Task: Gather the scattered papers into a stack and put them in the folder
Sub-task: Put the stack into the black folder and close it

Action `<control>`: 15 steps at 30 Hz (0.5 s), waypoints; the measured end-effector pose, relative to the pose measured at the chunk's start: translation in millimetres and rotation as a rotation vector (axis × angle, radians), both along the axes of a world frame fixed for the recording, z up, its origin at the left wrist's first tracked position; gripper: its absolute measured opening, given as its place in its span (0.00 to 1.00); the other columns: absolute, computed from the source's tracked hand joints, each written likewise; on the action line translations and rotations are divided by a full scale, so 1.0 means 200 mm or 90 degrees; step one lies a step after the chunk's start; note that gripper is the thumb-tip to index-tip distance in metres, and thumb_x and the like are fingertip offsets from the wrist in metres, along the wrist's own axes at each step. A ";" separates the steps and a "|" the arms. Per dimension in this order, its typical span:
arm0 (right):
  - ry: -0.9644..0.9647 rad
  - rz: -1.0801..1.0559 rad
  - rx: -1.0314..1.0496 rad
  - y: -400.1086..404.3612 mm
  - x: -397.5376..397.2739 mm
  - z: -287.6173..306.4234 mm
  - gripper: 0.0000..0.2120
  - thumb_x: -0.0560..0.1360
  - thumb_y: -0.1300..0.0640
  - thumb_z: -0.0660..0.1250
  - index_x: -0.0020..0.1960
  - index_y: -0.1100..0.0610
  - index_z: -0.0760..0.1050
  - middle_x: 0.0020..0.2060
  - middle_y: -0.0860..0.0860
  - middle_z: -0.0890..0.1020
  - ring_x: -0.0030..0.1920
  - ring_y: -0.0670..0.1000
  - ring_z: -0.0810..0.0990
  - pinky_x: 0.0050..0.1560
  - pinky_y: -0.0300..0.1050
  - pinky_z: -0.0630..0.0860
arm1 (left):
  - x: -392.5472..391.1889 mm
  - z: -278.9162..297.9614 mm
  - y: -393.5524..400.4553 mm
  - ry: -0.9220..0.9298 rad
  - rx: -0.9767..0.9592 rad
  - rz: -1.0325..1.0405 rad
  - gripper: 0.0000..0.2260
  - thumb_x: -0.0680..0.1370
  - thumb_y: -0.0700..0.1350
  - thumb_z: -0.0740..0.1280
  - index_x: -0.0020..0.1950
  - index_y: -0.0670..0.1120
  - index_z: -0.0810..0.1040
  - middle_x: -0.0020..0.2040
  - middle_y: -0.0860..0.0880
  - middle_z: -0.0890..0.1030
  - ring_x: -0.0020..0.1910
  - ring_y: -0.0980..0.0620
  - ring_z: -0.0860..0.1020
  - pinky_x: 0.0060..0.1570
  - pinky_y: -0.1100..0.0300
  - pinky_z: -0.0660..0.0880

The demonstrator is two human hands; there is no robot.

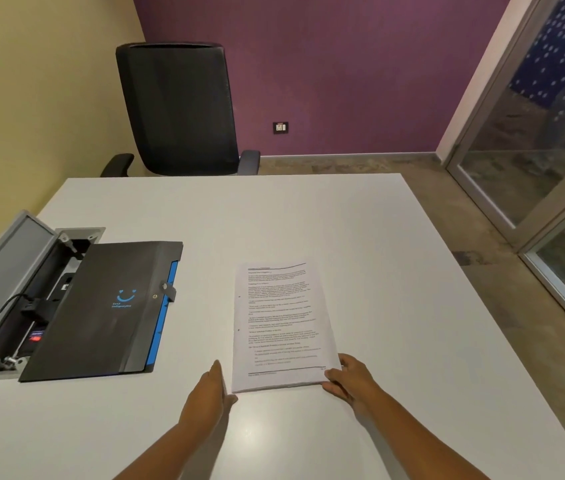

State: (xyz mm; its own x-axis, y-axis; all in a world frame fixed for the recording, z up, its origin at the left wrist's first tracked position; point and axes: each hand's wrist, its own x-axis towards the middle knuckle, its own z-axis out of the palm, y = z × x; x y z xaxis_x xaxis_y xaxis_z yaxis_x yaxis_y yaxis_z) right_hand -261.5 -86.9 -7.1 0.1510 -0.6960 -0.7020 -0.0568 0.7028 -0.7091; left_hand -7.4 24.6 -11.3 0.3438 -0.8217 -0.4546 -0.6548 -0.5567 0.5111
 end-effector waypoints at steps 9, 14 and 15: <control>-0.005 -0.126 -0.006 -0.08 -0.30 0.02 0.11 0.74 0.70 0.64 0.56 0.62 0.73 0.50 0.60 0.80 0.44 0.54 0.82 0.39 0.39 0.82 | 0.02 -0.01 -0.02 -0.016 0.067 -0.015 0.39 0.75 0.51 0.67 0.76 0.43 0.45 0.75 0.44 0.60 0.73 0.47 0.63 0.69 0.57 0.61; 0.019 -0.185 -0.008 -0.11 -0.47 0.03 0.09 0.74 0.70 0.63 0.53 0.62 0.74 0.46 0.58 0.81 0.41 0.54 0.81 0.35 0.38 0.82 | 0.03 -0.01 -0.02 -0.022 0.069 -0.025 0.39 0.75 0.50 0.67 0.76 0.42 0.45 0.74 0.44 0.62 0.72 0.48 0.64 0.68 0.58 0.62; 0.024 -0.189 -0.008 -0.11 -0.50 0.03 0.09 0.74 0.70 0.63 0.53 0.62 0.74 0.45 0.58 0.81 0.40 0.54 0.81 0.35 0.39 0.81 | 0.03 0.00 -0.02 -0.023 0.070 -0.027 0.39 0.75 0.50 0.67 0.76 0.42 0.45 0.74 0.44 0.62 0.72 0.48 0.63 0.68 0.58 0.62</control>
